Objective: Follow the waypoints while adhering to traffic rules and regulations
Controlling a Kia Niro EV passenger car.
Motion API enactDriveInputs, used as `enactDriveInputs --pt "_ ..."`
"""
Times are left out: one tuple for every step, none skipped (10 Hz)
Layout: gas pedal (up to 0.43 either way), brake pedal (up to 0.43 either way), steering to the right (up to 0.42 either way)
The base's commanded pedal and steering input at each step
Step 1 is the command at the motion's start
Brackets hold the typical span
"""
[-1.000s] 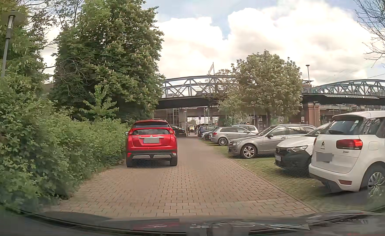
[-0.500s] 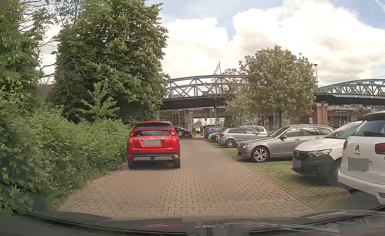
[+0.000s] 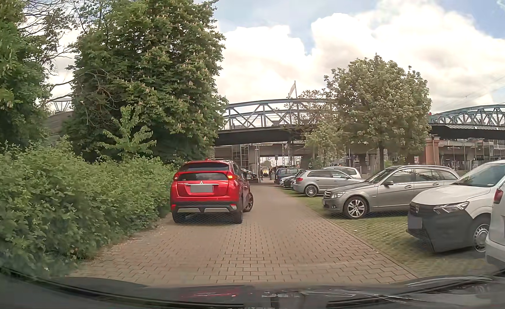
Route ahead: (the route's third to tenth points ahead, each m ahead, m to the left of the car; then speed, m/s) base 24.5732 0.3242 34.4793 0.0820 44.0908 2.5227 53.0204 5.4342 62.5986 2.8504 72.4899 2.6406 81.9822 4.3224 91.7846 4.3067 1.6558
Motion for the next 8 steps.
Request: enactDriveInputs --pt "0.0 0.091 -0.051" --pt "0.0 0.091 -0.051" --pt "0.0 0.091 -0.05" --pt "0.0 0.091 -0.05" --pt "0.0 0.091 -0.049" --pt "0.0 0.091 -0.049" --pt "0.0 0.091 -0.044" --pt "0.0 0.091 -0.038"
